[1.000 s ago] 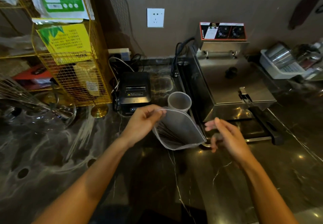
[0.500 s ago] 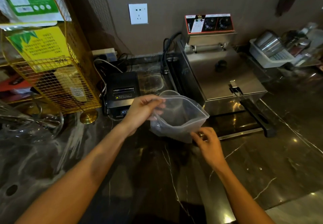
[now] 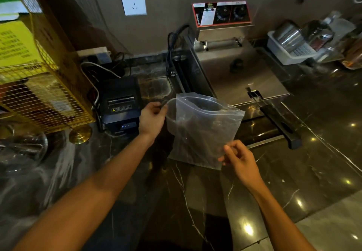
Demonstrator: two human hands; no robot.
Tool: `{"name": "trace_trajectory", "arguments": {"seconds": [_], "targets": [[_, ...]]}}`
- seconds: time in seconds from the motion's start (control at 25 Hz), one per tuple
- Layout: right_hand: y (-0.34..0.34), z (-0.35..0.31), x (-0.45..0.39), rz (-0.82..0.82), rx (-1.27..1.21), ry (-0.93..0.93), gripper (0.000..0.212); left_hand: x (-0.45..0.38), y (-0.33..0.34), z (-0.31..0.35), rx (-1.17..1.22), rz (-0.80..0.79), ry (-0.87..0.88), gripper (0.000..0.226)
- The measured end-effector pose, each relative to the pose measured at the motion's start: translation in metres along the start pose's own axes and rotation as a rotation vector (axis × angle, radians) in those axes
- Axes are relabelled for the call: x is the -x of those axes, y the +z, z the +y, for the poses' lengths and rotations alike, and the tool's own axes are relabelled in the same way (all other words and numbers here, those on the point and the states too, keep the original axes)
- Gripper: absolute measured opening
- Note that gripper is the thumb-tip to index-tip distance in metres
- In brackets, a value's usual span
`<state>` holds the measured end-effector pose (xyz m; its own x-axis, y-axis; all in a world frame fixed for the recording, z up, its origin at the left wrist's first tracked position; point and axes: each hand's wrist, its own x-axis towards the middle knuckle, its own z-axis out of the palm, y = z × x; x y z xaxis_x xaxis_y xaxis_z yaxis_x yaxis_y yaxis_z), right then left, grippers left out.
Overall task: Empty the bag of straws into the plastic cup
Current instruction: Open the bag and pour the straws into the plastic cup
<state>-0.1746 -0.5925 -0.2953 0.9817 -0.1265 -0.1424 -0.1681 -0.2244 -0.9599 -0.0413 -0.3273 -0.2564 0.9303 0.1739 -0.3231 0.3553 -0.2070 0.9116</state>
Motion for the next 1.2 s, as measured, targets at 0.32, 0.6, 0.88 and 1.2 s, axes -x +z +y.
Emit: {"name": "trace_trajectory", "arguments": {"seconds": [0.32,0.6,0.88,1.2], "targets": [[-0.004,0.000,0.000,0.028,-0.004,-0.011,0.013,-0.007,0.010,-0.012,-0.116,-0.023,-0.002,0.010],[-0.031,-0.066,0.002,-0.072,0.237,-0.178,0.014,0.036,-0.024,-0.037,-0.082,0.051,-0.067,0.017],[-0.045,-0.140,0.001,-0.157,0.553,-0.264,0.013,0.104,-0.034,-0.067,0.027,0.091,-0.177,0.021],[-0.036,-0.190,-0.004,-0.327,1.035,-0.422,0.030,0.127,-0.057,-0.069,-0.154,0.148,-0.027,0.045]]}}
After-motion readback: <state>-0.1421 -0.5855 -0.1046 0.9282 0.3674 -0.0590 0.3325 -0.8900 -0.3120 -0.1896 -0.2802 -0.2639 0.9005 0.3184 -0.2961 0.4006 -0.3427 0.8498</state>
